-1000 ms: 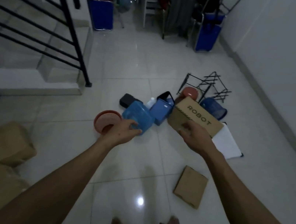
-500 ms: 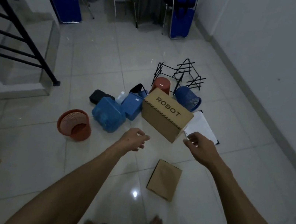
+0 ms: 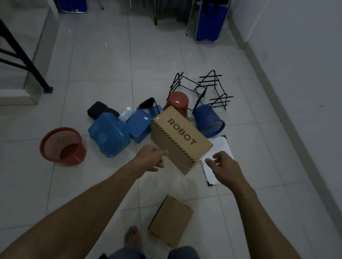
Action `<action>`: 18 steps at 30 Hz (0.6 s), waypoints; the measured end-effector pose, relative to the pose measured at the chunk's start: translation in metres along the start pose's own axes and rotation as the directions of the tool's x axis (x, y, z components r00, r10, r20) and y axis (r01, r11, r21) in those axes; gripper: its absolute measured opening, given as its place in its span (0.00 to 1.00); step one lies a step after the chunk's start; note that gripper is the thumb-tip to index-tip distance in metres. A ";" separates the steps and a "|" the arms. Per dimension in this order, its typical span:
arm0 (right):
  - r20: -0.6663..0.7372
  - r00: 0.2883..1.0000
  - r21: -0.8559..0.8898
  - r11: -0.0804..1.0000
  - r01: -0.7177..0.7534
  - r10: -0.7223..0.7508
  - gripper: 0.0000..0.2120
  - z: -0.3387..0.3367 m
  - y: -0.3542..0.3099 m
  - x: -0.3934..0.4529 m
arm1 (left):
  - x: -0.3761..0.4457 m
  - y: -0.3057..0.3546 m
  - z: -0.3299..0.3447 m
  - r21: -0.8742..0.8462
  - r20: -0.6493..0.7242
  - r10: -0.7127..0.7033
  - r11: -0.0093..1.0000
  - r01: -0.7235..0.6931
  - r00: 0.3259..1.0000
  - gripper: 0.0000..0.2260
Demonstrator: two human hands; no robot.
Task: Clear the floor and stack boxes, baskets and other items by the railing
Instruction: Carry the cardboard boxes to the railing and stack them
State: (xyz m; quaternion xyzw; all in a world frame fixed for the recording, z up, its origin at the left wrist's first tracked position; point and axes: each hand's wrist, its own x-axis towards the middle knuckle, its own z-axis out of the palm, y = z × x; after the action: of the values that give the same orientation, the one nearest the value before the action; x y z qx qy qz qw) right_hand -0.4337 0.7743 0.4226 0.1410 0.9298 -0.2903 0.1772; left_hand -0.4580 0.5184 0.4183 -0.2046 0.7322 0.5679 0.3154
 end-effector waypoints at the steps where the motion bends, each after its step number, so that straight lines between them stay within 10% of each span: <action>1: 0.000 1.000 -0.004 1.000 -0.011 0.011 0.23 -0.002 0.002 0.009 | 0.006 0.005 0.003 -0.007 0.000 -0.005 1.000 0.005 1.000 0.10; 18: 0.317 0.948 -0.064 0.996 0.055 -0.032 0.33 0.039 0.126 0.323 | 0.283 0.035 0.181 -0.164 -0.186 -0.255 0.960 0.225 0.949 0.14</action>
State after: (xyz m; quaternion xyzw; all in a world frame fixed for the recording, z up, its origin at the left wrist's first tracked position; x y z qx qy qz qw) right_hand -0.6681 0.9026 0.1980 0.0657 0.9022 -0.2793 0.3219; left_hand -0.6422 0.7179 0.2180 -0.3715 0.6884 0.5514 0.2899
